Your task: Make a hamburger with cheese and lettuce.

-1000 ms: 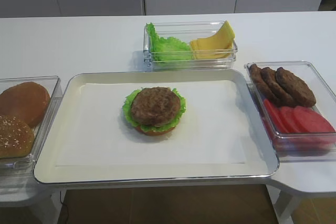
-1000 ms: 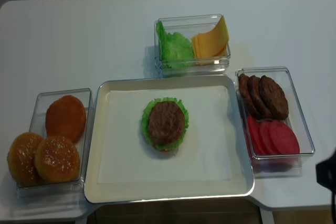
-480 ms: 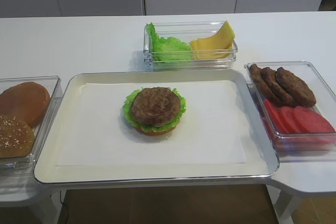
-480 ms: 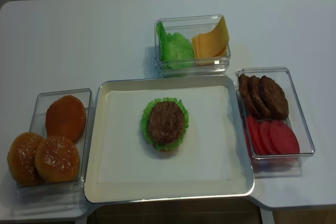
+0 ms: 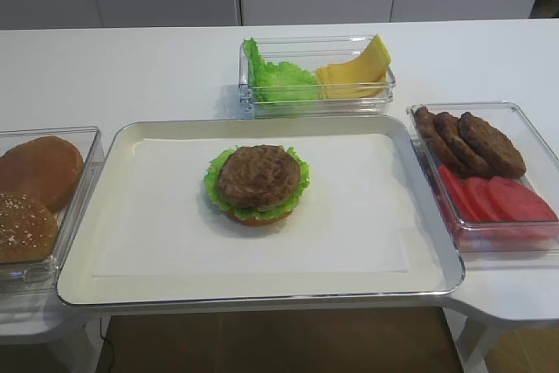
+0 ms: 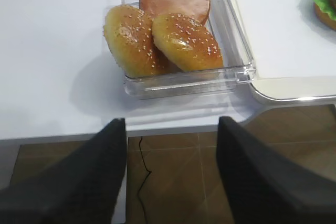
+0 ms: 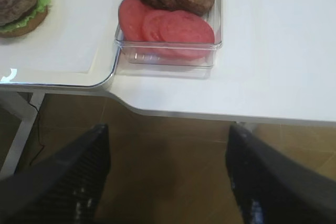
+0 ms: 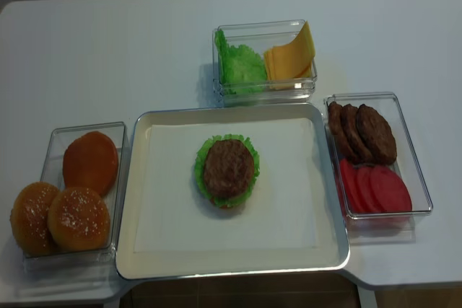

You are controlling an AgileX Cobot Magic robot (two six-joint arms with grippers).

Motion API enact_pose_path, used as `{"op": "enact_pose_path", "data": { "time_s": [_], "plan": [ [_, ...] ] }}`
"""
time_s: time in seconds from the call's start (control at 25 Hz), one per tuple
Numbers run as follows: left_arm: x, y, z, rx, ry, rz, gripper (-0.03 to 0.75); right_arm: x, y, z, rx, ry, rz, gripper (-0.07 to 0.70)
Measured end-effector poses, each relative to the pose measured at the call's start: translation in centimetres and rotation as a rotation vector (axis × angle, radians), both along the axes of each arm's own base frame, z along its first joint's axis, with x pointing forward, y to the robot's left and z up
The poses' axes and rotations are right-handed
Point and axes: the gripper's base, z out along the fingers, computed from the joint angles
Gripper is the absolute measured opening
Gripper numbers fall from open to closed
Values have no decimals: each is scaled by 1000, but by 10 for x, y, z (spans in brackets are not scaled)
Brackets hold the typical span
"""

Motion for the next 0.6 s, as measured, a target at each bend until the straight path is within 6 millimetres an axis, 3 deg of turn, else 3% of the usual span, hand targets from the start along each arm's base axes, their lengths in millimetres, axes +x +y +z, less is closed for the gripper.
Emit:
{"op": "enact_pose_path", "data": {
  "time_s": [0.2, 0.6],
  "plan": [
    [0, 0, 0, 0, 0, 0, 404, -2, -1, -17, -15, -4, 3, 533],
    [0, 0, 0, 0, 0, 0, 404, 13, -3, -30, -65, -53, -15, 533]
  ]
}}
